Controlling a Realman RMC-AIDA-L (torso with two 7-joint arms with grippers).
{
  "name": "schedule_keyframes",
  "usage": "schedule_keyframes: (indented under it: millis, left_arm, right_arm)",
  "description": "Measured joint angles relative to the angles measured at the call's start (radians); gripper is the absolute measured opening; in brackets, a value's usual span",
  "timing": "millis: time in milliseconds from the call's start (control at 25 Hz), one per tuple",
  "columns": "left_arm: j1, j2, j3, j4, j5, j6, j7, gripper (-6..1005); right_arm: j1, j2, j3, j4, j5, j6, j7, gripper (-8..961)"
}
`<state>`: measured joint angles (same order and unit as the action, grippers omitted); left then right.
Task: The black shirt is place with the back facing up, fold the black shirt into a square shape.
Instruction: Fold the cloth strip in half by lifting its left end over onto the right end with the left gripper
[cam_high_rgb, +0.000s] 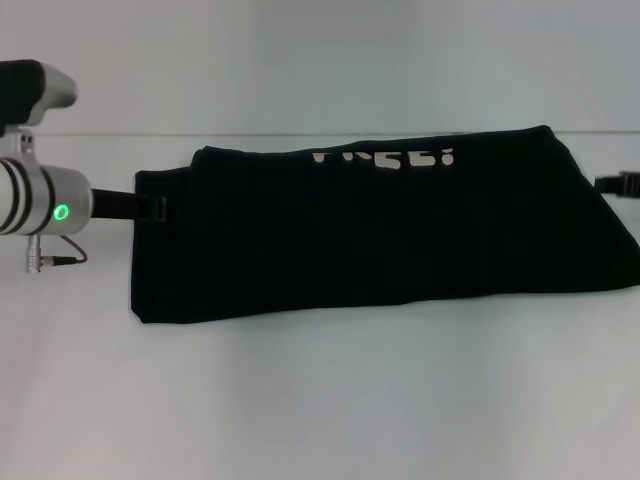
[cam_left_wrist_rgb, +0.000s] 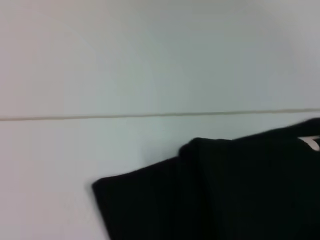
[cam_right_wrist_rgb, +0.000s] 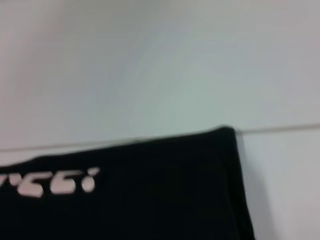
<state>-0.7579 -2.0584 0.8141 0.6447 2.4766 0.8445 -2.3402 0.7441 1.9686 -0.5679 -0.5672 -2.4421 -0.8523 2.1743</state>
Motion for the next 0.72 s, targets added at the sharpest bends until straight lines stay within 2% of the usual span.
schedule_keyframes:
  millis: [120, 280, 480, 600, 720]
  left_arm:
    - [0.026, 0.000, -0.001, 0.044, -0.001, 0.009, -0.033, 58]
    - [0.077, -0.001, -0.001, 0.137, -0.004, 0.102, -0.064, 218]
    - [0.111, 0.006, -0.001, 0.253, -0.028, 0.408, -0.069, 417]
    - [0.101, 0.022, -0.007, 0.264, -0.028, 0.585, -0.075, 538]
    - [0.084, 0.030, -0.020, 0.238, -0.028, 0.670, -0.106, 663]
  right_arm:
    - [-0.015, 0.015, 0.000, -0.073, 0.021, -0.031, -0.006, 94]
    - [-0.026, 0.011, -0.002, -0.104, 0.063, -0.083, -0.011, 286]
    - [-0.037, -0.003, -0.001, -0.102, 0.179, -0.227, -0.098, 479]
    - [-0.041, -0.006, -0.001, -0.099, 0.230, -0.318, -0.149, 580]
    - [-0.045, -0.005, -0.001, -0.093, 0.264, -0.389, -0.197, 666]
